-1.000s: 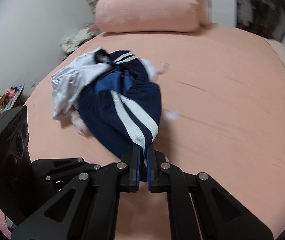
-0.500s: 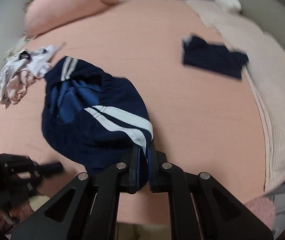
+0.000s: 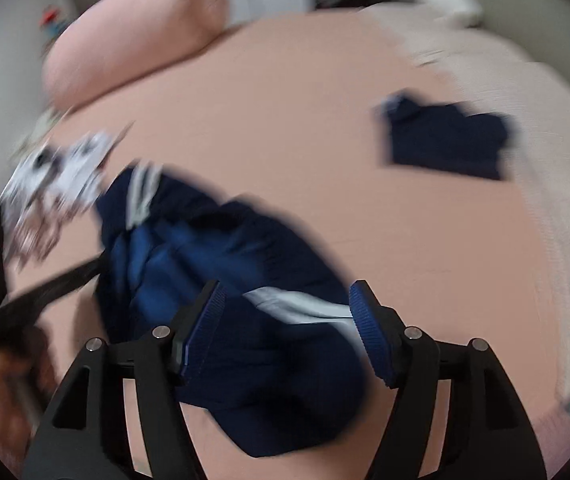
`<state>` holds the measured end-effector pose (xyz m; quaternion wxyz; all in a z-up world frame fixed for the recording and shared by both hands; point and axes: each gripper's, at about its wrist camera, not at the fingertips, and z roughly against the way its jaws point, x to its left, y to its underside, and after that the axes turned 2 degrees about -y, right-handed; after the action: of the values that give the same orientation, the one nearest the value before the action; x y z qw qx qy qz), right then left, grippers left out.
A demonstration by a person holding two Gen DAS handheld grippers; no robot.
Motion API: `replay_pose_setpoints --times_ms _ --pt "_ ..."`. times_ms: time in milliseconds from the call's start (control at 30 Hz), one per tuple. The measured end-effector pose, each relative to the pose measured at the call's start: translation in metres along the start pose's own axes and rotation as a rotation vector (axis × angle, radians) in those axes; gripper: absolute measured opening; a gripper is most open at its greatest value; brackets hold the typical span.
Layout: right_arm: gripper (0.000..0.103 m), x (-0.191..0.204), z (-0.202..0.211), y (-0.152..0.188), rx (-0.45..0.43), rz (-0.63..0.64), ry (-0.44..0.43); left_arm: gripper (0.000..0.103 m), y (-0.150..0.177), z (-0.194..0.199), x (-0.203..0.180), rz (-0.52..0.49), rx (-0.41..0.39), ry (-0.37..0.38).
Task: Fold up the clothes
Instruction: 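Lay the navy shorts flat on the bed, spreading between both grippers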
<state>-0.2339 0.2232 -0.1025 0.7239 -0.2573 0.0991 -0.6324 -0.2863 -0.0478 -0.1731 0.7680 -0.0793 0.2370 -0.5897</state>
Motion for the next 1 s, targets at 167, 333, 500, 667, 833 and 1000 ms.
replay_pose_setpoints --times_ms 167,333,500,667,833,1000 --pt "0.059 -0.006 -0.058 0.003 0.118 -0.006 0.062 0.024 0.01 0.01 -0.017 -0.065 -0.006 -0.088" --pt "0.037 -0.01 -0.044 0.021 0.126 0.055 0.059 0.007 0.041 0.051 -0.013 -0.112 0.011 -0.133" --pt "0.032 -0.016 -0.011 0.037 0.105 0.098 0.104 0.007 0.075 0.093 -0.014 -0.147 0.05 -0.055" --pt "0.032 -0.017 0.026 0.047 0.093 0.089 0.038 0.011 0.102 0.116 -0.018 -0.164 0.093 -0.008" --pt "0.034 -0.024 0.036 0.051 0.1 -0.022 -0.084 0.017 0.078 0.112 -0.024 -0.203 0.008 -0.059" --pt "0.04 -0.026 0.018 0.051 0.115 -0.11 -0.06 0.048 0.053 0.087 -0.051 -0.294 -0.013 -0.038"
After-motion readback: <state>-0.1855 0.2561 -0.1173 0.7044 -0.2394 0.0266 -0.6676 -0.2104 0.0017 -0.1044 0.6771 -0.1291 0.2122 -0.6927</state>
